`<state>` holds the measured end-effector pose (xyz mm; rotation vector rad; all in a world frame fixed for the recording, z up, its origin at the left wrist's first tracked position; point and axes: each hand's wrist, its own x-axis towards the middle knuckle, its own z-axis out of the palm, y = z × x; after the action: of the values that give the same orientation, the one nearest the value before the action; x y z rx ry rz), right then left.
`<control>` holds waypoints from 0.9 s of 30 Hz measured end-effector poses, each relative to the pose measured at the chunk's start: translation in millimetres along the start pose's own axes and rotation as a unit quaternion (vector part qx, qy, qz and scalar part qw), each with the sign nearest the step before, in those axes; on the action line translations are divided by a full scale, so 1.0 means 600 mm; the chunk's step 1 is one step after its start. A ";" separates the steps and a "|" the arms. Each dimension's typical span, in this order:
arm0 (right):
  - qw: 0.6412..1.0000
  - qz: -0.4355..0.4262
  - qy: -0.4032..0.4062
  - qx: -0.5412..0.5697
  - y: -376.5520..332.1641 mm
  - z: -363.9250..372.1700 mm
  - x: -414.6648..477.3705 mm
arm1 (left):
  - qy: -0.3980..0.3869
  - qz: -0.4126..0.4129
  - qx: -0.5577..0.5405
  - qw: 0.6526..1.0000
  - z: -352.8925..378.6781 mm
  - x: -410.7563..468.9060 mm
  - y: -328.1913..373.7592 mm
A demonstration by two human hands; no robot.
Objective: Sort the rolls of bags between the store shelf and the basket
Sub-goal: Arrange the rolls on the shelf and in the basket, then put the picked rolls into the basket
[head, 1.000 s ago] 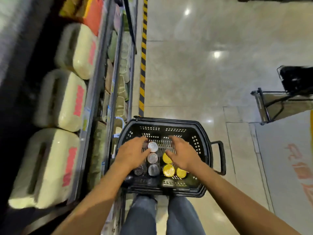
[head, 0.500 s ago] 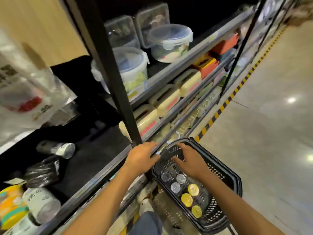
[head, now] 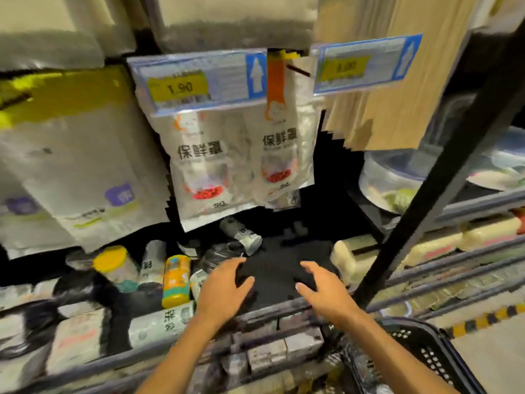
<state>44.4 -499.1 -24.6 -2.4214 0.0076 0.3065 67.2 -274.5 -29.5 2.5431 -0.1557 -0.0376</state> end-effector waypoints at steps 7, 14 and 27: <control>0.999 0.009 -0.025 0.027 -0.038 0.079 0.183 | 0.073 -0.106 -0.055 0.990 0.011 0.076 -0.113; 0.996 -0.030 0.019 0.080 0.035 0.183 0.341 | 0.109 -0.128 -0.128 0.978 0.116 0.153 -0.191; 0.975 -0.091 0.104 0.176 0.093 0.270 0.434 | 0.139 -0.152 -0.063 0.976 0.124 0.213 -0.242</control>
<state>257.7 -418.4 -237.7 -2.0733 -0.0610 -0.0332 204.3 -212.0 -171.7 2.3929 0.3364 0.1832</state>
